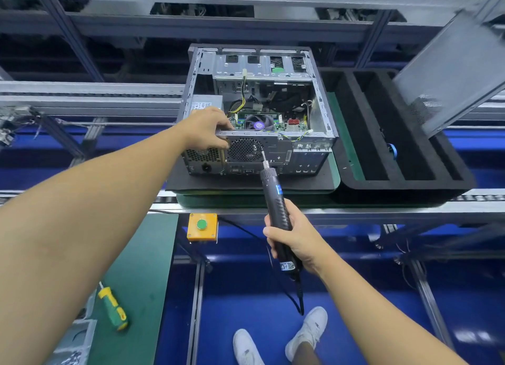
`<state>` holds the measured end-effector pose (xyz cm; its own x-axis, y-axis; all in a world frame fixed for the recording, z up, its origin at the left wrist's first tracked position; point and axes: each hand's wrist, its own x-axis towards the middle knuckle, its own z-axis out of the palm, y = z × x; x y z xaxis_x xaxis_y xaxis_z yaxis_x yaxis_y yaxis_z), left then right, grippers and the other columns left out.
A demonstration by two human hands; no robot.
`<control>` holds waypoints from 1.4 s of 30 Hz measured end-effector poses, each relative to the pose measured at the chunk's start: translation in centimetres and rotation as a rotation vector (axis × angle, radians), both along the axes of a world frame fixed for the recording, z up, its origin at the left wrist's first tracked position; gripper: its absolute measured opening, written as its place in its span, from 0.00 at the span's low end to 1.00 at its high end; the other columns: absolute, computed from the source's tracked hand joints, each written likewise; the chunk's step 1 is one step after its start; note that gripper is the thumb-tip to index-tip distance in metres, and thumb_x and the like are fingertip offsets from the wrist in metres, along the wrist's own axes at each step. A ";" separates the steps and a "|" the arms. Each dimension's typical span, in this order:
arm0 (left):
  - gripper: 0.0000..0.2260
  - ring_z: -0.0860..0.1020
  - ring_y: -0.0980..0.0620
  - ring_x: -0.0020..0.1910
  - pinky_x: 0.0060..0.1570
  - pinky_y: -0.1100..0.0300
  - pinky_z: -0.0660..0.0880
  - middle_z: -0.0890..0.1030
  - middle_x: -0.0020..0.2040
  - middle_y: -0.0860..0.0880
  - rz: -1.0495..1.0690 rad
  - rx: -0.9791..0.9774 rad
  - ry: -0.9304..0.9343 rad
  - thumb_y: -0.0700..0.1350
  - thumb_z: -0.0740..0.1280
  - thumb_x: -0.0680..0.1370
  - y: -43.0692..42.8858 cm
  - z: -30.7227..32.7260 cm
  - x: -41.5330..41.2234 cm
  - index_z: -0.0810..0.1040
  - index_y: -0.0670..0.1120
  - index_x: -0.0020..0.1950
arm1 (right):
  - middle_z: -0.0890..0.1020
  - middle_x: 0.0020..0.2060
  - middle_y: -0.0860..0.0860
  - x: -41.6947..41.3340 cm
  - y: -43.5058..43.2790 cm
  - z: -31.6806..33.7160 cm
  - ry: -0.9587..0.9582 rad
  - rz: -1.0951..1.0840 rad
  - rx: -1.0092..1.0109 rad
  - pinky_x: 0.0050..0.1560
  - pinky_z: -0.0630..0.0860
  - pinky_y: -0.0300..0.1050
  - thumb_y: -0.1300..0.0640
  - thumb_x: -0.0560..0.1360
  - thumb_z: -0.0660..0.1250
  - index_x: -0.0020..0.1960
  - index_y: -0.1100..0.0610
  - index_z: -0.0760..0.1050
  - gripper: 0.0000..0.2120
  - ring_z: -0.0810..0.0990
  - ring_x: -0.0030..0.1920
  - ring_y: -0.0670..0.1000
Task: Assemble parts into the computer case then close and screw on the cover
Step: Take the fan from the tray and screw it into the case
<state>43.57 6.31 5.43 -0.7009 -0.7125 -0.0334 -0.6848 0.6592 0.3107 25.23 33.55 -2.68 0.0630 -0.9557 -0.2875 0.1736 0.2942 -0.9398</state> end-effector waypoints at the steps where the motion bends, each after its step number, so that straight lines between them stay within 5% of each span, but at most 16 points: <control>1: 0.17 0.67 0.49 0.68 0.70 0.47 0.62 0.76 0.62 0.48 0.013 -0.004 0.000 0.49 0.76 0.72 0.1 -0.1 -0.1 0.79 0.49 0.59 | 0.77 0.42 0.52 0.0 0.0 0.0 -0.001 0.000 0.000 0.32 0.77 0.48 0.59 0.70 0.74 0.56 0.53 0.70 0.19 0.75 0.33 0.54; 7: 0.18 0.64 0.50 0.70 0.72 0.48 0.55 0.74 0.64 0.50 0.071 -0.015 0.000 0.51 0.76 0.72 0.3 -0.6 -0.5 0.77 0.52 0.59 | 0.78 0.42 0.51 -0.2 -0.2 -0.1 0.004 0.003 0.010 0.32 0.77 0.48 0.58 0.70 0.75 0.57 0.51 0.72 0.19 0.76 0.33 0.53; 18: 0.20 0.65 0.49 0.71 0.70 0.41 0.61 0.75 0.66 0.47 -0.018 -0.022 -0.015 0.52 0.74 0.75 0.4 0.1 0.1 0.79 0.47 0.64 | 0.78 0.43 0.51 -0.3 -0.1 -0.2 0.016 0.020 0.010 0.33 0.77 0.48 0.58 0.70 0.75 0.57 0.50 0.72 0.19 0.76 0.34 0.54; 36: 0.19 0.63 0.49 0.72 0.69 0.47 0.55 0.75 0.65 0.48 0.033 -0.069 -0.054 0.53 0.74 0.74 -0.2 -1.1 -0.3 0.76 0.49 0.61 | 0.77 0.41 0.51 1.3 -0.1 -1.2 0.019 0.063 0.067 0.32 0.77 0.46 0.58 0.68 0.74 0.56 0.48 0.72 0.19 0.76 0.32 0.54; 39: 0.21 0.64 0.48 0.71 0.67 0.46 0.57 0.76 0.62 0.47 -0.017 -0.054 -0.169 0.54 0.74 0.73 -0.3 -0.4 -0.9 0.73 0.50 0.61 | 0.77 0.41 0.51 1.6 -0.2 -1.5 0.019 0.062 0.073 0.32 0.77 0.47 0.58 0.69 0.74 0.56 0.48 0.73 0.18 0.75 0.33 0.55; 42: 0.26 0.71 0.47 0.61 0.61 0.44 0.61 0.77 0.56 0.51 -0.133 -0.097 -0.484 0.59 0.74 0.70 -0.4 1.0 -2.8 0.70 0.51 0.63 | 0.77 0.40 0.52 1.8 -0.4 -1.9 0.025 0.060 0.088 0.33 0.77 0.48 0.58 0.69 0.74 0.56 0.49 0.72 0.19 0.75 0.33 0.56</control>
